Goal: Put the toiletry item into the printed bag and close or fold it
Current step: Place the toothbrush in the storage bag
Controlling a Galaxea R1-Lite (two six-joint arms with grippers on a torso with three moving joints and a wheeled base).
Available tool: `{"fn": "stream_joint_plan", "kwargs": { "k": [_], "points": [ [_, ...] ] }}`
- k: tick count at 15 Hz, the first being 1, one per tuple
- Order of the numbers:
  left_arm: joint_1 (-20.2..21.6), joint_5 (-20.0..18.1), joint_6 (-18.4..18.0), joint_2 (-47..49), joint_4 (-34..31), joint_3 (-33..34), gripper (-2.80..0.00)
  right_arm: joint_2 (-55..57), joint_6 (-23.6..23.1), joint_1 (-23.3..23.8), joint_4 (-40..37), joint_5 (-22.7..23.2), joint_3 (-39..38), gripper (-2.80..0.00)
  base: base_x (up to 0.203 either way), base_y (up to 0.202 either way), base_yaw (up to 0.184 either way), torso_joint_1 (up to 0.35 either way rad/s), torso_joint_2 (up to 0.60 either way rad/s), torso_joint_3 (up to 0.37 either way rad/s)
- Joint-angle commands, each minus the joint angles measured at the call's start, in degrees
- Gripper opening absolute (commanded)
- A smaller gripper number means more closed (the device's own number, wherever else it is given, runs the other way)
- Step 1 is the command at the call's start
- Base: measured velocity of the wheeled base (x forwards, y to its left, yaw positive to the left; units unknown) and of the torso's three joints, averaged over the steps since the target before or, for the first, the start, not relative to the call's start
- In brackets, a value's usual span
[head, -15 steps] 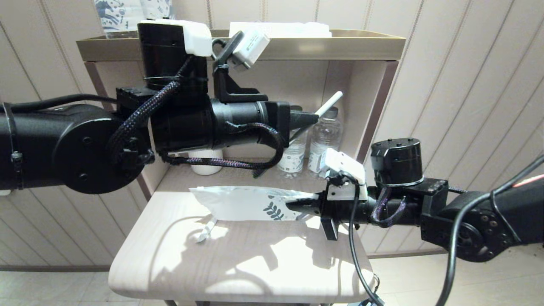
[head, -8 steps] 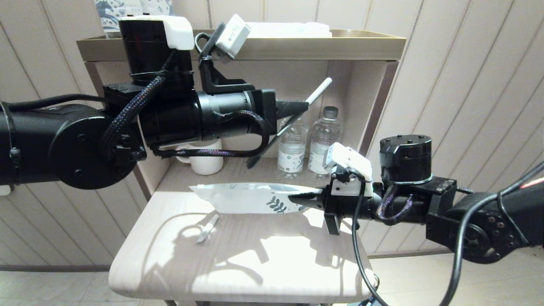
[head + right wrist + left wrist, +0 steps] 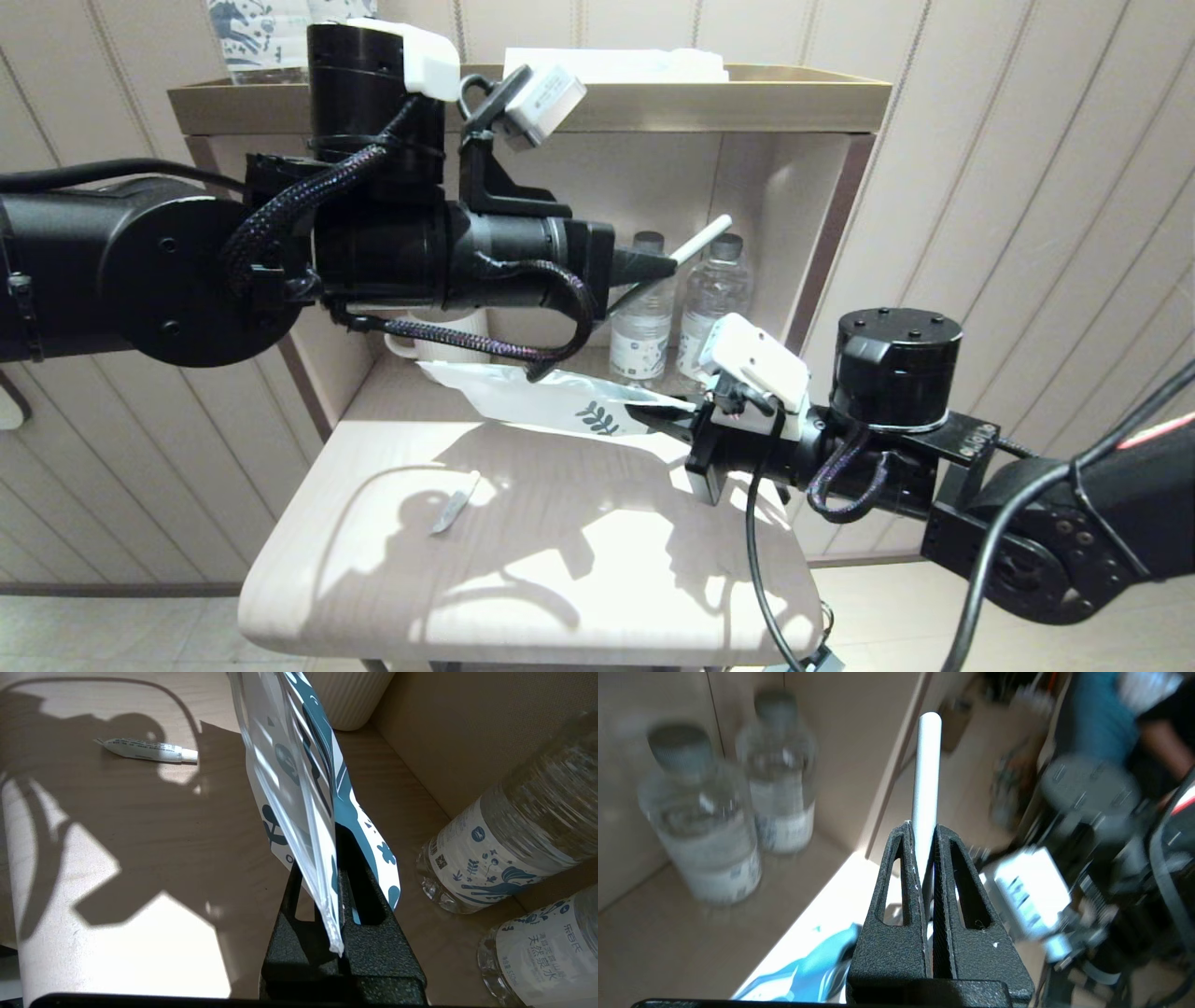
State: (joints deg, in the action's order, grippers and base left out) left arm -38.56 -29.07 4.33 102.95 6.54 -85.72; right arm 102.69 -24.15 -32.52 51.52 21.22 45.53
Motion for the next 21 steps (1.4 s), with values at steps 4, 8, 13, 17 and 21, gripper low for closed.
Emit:
{"fn": "stream_joint_plan", "kwargs": {
  "k": [4, 8, 13, 17, 21],
  "points": [
    [2.42, -0.54, -15.69, -3.83, -17.78, -0.66, -2.8, -0.14, -0.54, 0.0, 0.16, 0.13, -0.09, -2.8, 0.0, 0.0, 0.0, 0.0, 0.0, 0.0],
    [5.46, 2.24, -29.95, -4.93, -43.23, -16.44, -2.8, 0.23, -0.54, -0.26, -0.02, 0.22, -0.34, -2.8, 0.0, 0.0, 0.0, 0.0, 0.0, 0.0],
    [6.78, 24.07, -52.73, -0.94, -55.95, -25.12, -2.8, 1.02, -0.54, -1.23, -0.46, 0.22, -0.44, -2.8, 0.0, 0.0, 0.0, 0.0, 0.0, 0.0],
    [5.61, 32.07, -57.19, 2.54, -56.2, -25.13, -2.8, 0.59, -0.54, -1.41, -0.55, 0.31, -0.53, -2.8, 0.0, 0.0, 0.0, 0.0, 0.0, 0.0],
    [3.38, 32.28, -57.33, 2.77, -56.2, -25.11, -2.8, 0.67, -0.54, -2.02, -0.63, 0.31, -0.72, -2.8, 0.0, 0.0, 0.0, 0.0, 0.0, 0.0]
  ]
}}
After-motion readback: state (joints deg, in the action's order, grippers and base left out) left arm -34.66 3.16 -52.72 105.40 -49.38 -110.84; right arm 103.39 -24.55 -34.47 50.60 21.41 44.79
